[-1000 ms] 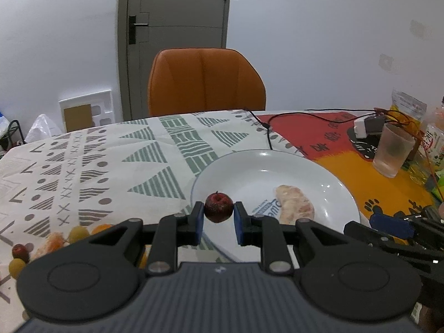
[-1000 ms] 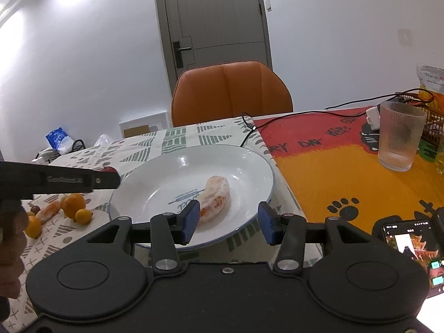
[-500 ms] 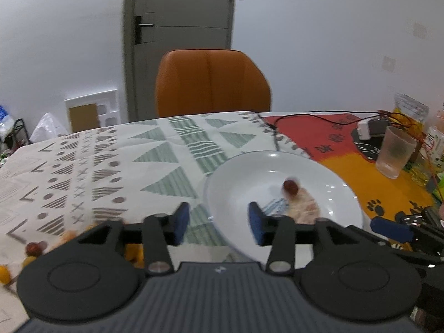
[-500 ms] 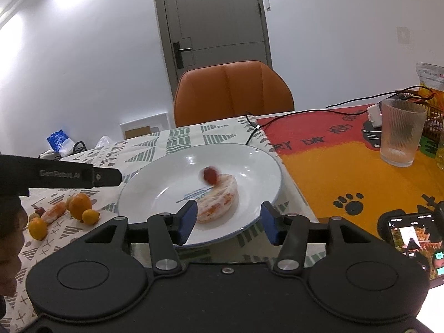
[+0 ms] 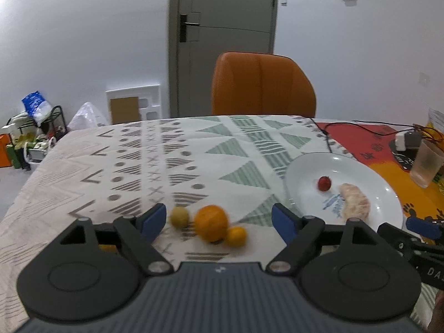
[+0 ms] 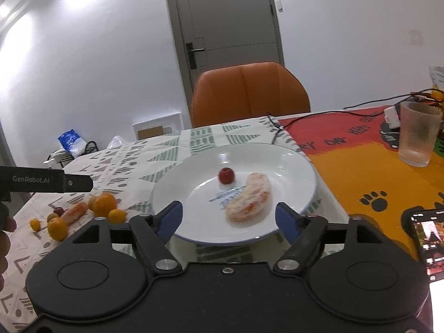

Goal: Organize fruits
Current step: 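Move both tools back to the fruit pile and grasp a small orange with the left tool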

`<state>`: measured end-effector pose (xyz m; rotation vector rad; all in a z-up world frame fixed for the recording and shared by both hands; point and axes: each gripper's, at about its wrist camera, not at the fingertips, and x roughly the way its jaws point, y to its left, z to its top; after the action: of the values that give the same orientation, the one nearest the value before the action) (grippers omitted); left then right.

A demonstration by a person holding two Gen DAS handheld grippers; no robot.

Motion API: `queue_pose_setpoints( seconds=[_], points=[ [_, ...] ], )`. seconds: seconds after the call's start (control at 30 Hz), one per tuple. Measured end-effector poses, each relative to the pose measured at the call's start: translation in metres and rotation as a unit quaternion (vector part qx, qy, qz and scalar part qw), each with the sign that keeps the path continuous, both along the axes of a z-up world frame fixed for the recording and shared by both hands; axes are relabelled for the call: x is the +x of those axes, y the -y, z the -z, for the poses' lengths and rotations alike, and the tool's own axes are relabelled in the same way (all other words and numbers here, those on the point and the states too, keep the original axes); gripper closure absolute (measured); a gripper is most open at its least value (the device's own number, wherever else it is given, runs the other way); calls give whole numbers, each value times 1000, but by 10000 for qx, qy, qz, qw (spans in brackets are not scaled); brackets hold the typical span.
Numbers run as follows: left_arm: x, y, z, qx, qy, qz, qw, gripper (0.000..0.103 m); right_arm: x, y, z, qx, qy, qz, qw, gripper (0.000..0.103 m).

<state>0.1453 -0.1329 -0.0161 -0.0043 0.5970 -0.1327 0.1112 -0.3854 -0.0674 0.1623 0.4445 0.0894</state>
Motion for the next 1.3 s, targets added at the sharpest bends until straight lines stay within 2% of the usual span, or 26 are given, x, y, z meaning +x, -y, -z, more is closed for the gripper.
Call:
queue_pose_setpoints(
  seconds=[0.5, 0.6, 1.1, 1.3],
  points=[
    [-20, -81, 2, -54, -86, -874, 9961, 20, 10, -60, -7, 11, -34, -782, 9969, 24],
    [-22, -95, 2, -72, -71, -1019, 9947, 19, 11, -70, -8, 29, -52, -927, 9957, 21],
    [-31, -150, 8, -248, -140, -1559, 9874, 17, 27, -110, -7, -227, -256, -1455, 9888, 20],
    [-27, -160, 14, -284, -222, -1587, 9867, 17, 37, -121, -4, -289, -359, -1578, 9864, 26]
  ],
)
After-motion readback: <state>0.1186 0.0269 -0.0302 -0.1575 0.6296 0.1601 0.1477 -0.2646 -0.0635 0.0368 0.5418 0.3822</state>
